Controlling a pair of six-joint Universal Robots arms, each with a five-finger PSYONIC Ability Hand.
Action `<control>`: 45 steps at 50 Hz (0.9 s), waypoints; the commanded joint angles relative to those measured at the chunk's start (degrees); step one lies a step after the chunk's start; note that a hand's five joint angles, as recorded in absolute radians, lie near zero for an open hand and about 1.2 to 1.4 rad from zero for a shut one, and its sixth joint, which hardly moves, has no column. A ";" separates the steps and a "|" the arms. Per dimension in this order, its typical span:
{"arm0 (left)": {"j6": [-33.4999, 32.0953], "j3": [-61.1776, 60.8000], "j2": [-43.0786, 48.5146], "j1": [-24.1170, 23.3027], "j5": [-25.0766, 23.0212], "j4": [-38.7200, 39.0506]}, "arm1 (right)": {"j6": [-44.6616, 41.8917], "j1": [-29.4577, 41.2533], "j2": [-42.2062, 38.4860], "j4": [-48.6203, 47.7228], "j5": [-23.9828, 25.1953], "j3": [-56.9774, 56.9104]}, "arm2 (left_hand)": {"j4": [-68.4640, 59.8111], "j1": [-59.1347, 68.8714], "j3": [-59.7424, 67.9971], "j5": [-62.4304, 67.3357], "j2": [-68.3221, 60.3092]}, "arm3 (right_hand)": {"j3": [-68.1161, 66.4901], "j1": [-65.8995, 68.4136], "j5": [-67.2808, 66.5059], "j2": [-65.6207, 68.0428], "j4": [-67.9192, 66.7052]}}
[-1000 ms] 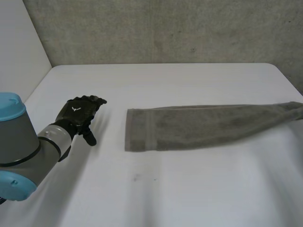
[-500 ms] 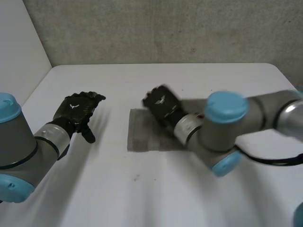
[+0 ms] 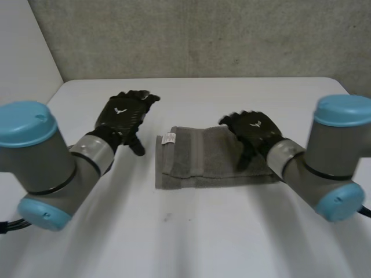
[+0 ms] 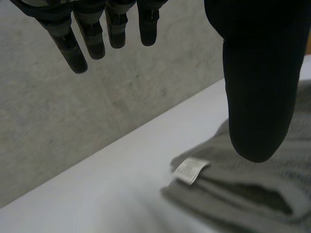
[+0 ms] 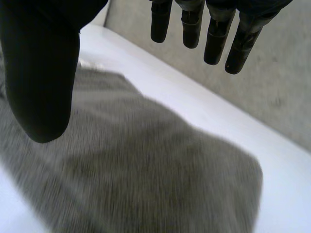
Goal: Fold the towel.
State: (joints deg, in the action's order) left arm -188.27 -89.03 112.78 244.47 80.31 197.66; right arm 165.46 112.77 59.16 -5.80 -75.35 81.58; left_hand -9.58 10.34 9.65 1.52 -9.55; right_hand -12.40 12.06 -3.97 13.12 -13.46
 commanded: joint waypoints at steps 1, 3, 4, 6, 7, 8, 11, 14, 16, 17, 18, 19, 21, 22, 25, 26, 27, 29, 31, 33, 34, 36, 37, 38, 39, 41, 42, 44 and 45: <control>0.71 6.42 5.69 -4.70 0.37 -0.09 | -1.37 -5.98 2.62 -0.97 3.80 10.09 | -1.98 1.22 1.91 0.04 -2.01 | 2.40 -2.06 3.97 -3.12 3.46; 0.71 8.60 8.23 -6.19 0.46 -0.09 | -2.59 -7.30 2.19 -2.45 4.15 12.10 | -1.98 1.22 1.91 0.04 -2.01 | 0.55 -0.21 2.12 -1.26 1.61; 0.71 8.61 8.24 -6.19 0.46 -0.09 | -2.60 -7.30 2.18 -2.46 4.15 12.11 | -1.98 1.22 1.91 0.04 -2.01 | 0.47 -0.12 2.04 -1.18 1.53; 0.71 9.23 9.03 -6.63 0.55 -0.17 | -4.26 -8.26 1.14 -5.96 3.72 13.60 | -1.98 1.22 1.91 0.04 -2.01 | -23.96 24.31 -22.39 23.25 -22.90; 0.71 9.23 9.29 -6.81 0.81 -0.17 | -4.27 -8.27 1.13 -5.98 3.71 13.61 | -1.98 1.22 1.91 0.04 -2.01 | -24.09 24.43 -22.52 23.38 -23.03; 0.71 9.06 9.38 -6.81 1.33 -0.26 | -5.66 -8.79 0.09 -8.15 3.37 14.04 | -1.98 1.22 1.91 0.04 -2.01 | -39.41 39.76 -37.84 38.70 -38.35; 0.80 8.27 9.12 -6.81 2.91 -0.52 | -10.13 -9.23 -0.98 -11.24 1.62 14.05 | -1.98 1.22 1.91 0.04 -2.01 | -67.51 67.85 -65.93 66.79 -66.44; 0.80 6.60 7.99 -6.64 3.97 -0.61 | -16.45 -9.23 -0.37 -13.18 -3.11 13.61 | -1.81 1.05 1.74 -0.13 -1.84 | -67.60 67.94 -66.03 66.88 -66.54; 0.89 5.64 7.02 -6.37 4.32 -0.61 | -19.18 -8.71 0.07 -13.88 -5.49 12.91 | -1.64 0.88 1.57 -0.29 -1.68 | -67.60 67.94 -66.03 66.88 -66.54; 0.89 5.63 7.01 -6.37 4.32 -0.61 | -19.21 -8.71 0.07 -13.89 -5.51 12.90 | -1.64 0.88 1.57 -0.30 -1.67 | -67.60 67.94 -66.03 66.88 -66.54; 0.89 4.67 5.79 -6.11 4.32 -0.61 | -21.47 -8.45 0.77 -14.41 -7.34 12.03 | -1.64 0.88 1.57 -0.30 -1.67 | -67.60 67.94 -66.03 66.88 -66.54; 0.89 3.53 4.74 -5.85 4.32 -0.61 | -23.50 -8.36 1.21 -14.68 -8.14 10.81 | -1.64 0.88 1.57 -0.30 -1.67 | -67.60 67.94 -66.03 66.88 -66.54; 0.89 2.47 3.86 -5.67 4.32 -0.61 | -24.74 -7.22 1.57 -14.68 -8.15 9.49 | -1.64 0.88 1.57 -0.30 -1.67 | -67.60 67.94 -66.03 66.88 -66.54; 0.89 1.51 2.98 -5.41 4.32 -0.61 | -25.27 -4.60 1.57 -14.68 -7.54 8.08 | -1.48 0.72 1.40 -0.46 -1.51 | -67.60 67.94 -66.03 66.88 -66.54; 0.89 0.62 2.00 -4.88 4.32 -0.61 | -25.54 -1.06 1.31 -14.77 -6.48 6.40 | -1.31 0.55 1.23 -0.63 -1.34 | -67.60 67.94 -66.03 66.88 -66.54; 0.89 -0.34 1.13 -4.35 4.32 -0.53 | -25.71 2.07 0.78 -14.77 -5.26 4.49 | -1.14 0.38 1.07 -0.80 -1.17 | -67.60 67.94 -66.03 66.88 -66.54; 0.98 -1.22 0.34 -4.00 4.32 -0.35 | -25.54 5.15 -0.35 -14.77 -3.95 2.64 | -1.14 0.38 1.06 -0.80 -1.17 | -67.60 67.94 -66.03 66.88 -66.54; 0.98 -2.10 -0.19 -3.65 4.32 -0.26 | -25.63 8.14 -1.84 -14.77 -2.54 1.14 | -1.14 0.38 1.06 -0.80 -1.17 | -67.60 67.94 -66.03 66.88 -66.54; 0.98 -2.90 -0.72 -3.29 4.32 -0.17 | -25.98 10.28 -3.09 -14.59 -1.21 0.07 | -0.97 0.21 0.90 -0.97 -1.00 | -67.60 67.94 -66.03 66.88 -66.54; 0.89 -4.47 -1.77 -2.33 4.32 -0.09 | -25.98 14.21 -4.93 -14.07 1.76 -0.63 | -0.97 0.21 0.90 -0.97 -1.00 | -67.60 67.94 -66.03 66.88 -66.54; 0.89 -4.48 -1.78 -2.33 4.32 -0.09 | -25.98 14.23 -4.94 -14.06 1.78 -0.63 | -0.97 0.21 0.90 -0.97 -1.00 | -67.60 67.94 -66.03 66.88 -66.54; 0.98 -5.27 -2.30 -1.62 4.32 -0.09 | -25.98 17.73 -7.30 -13.98 6.15 -0.37 | -0.97 0.21 0.90 -0.97 -1.00 | -67.60 67.94 -66.03 66.88 -66.54; 0.98 -5.88 -2.83 -1.10 4.32 -0.09 | -25.98 17.75 -7.31 -13.98 6.18 -0.37 | -0.97 0.21 0.90 -0.97 -1.00 | -67.60 67.94 -66.03 66.88 -66.54; 0.89 -6.41 -3.27 -0.57 4.32 -0.09 | -25.98 18.97 -8.27 -13.98 8.18 -0.19 | -0.97 0.21 0.90 -0.97 -1.00 | -67.60 67.94 -66.03 66.88 -66.54; 0.89 -6.41 -3.27 -0.57 4.32 -0.09 | -25.98 18.98 -8.28 -13.98 8.20 -0.19 | -0.97 0.21 0.90 -0.97 -1.00 | -67.60 67.94 -66.03 66.88 -66.54; 0.89 -7.29 -4.06 0.48 4.24 0.00 | -25.89 19.50 -8.98 -13.45 9.69 -0.19 | -0.97 0.21 0.90 -0.97 -1.00 | -67.60 67.94 -66.03 66.88 -66.54; 0.89 -7.29 -4.06 0.49 4.24 0.00 | -25.89 19.51 -8.98 -13.45 9.69 -0.19 | -0.97 0.21 0.90 -0.97 -1.00 | -67.60 67.94 -66.03 66.88 -66.54; 0.98 -7.56 -4.15 1.10 4.24 0.00 | -25.80 19.24 -8.46 -13.27 9.43 -0.19 | -0.97 0.21 0.90 -0.97 -1.00 | -67.60 67.94 -66.03 66.88 -66.54; 0.98 -7.56 -4.15 1.10 4.24 0.00 | -25.80 19.24 -8.45 -13.27 9.43 -0.19 | -0.97 0.21 0.90 -0.97 -1.00 | -67.60 67.94 -66.03 66.88 -66.54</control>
State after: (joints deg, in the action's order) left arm -187.35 -95.83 109.19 244.32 84.60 197.64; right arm 139.52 132.09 50.72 -19.47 -66.83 81.07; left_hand -9.62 10.34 9.66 1.52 -9.69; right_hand -67.87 78.92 -56.87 67.83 -68.31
